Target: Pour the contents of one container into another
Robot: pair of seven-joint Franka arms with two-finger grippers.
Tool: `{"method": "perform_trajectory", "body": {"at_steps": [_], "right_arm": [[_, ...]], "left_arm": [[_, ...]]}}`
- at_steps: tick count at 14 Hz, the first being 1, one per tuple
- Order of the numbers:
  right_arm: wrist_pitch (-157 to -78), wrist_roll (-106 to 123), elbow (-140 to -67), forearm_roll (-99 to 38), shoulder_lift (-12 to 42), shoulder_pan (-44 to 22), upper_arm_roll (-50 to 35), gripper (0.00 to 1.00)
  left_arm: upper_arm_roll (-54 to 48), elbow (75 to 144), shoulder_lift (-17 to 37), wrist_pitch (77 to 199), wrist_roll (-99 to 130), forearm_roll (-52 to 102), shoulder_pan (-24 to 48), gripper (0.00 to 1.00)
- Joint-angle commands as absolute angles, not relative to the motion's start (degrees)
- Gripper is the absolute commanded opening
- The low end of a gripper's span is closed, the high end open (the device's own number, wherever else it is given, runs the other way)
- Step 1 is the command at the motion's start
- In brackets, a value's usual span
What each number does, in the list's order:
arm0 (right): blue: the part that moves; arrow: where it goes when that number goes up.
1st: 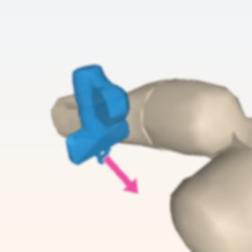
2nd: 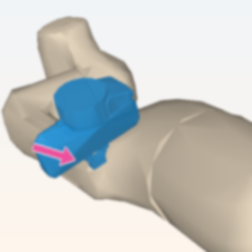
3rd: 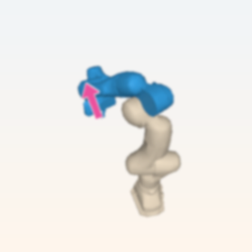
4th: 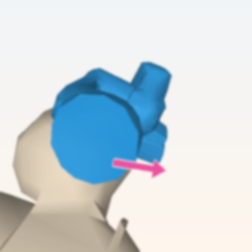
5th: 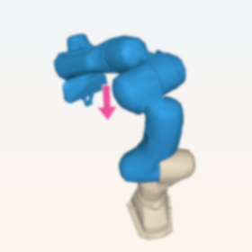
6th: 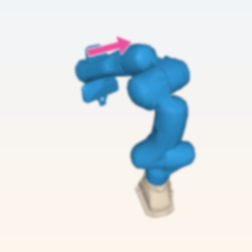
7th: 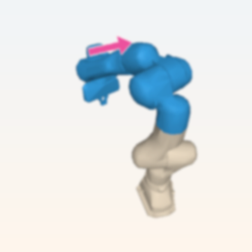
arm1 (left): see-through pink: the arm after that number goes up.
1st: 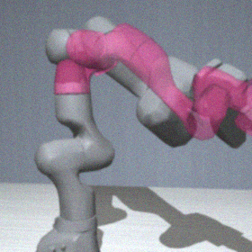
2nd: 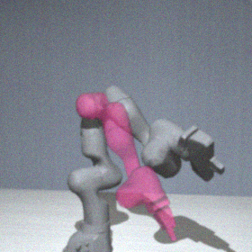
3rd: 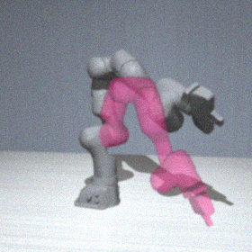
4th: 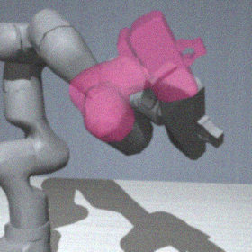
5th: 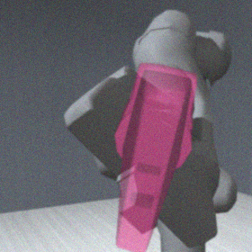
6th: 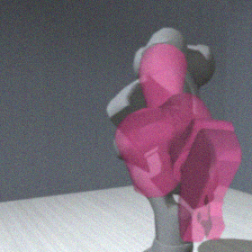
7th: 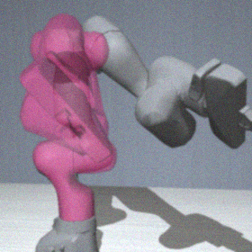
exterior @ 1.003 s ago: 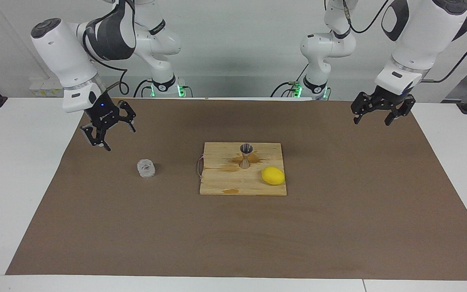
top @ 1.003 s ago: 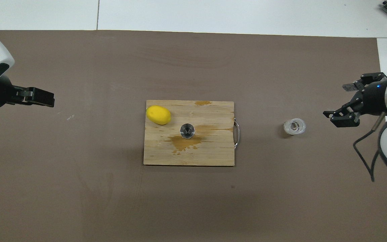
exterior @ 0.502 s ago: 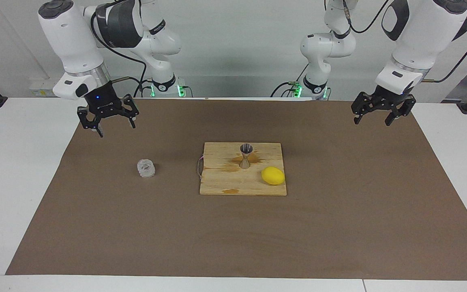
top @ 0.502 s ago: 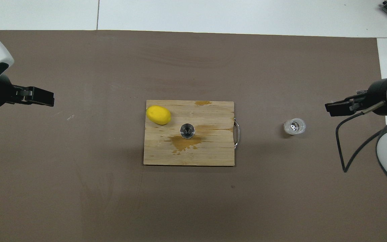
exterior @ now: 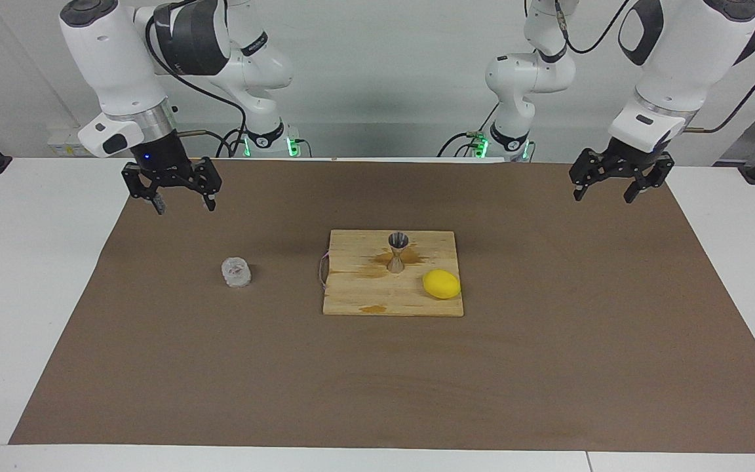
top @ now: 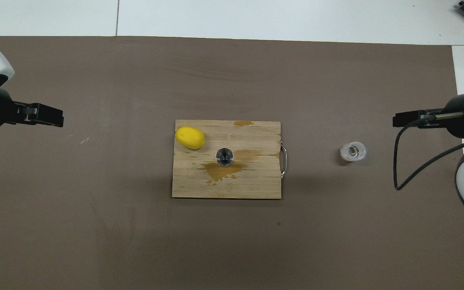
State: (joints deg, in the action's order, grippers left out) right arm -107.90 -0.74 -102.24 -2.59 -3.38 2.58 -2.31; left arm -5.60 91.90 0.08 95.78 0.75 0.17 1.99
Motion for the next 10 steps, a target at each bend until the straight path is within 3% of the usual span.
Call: {"method": "perform_trajectory", "body": {"at_steps": [1, 10], "right_arm": [[-103.9, -5.88, -99.68, -1.14, -3.43, 2.81, -2.64, 1.0], [-94.67, -13.62, -94.39, 2.1, -2.46, 2.73, -2.72, 1.0]], "left_arm": [[-5.19, 90.97, 0.62, 95.98, 0.88, -0.18, 2.2, 1.0], [-4.66, 90.88, 0.18, 95.19, -4.73, -0.62, 2.11, 1.0]]}}
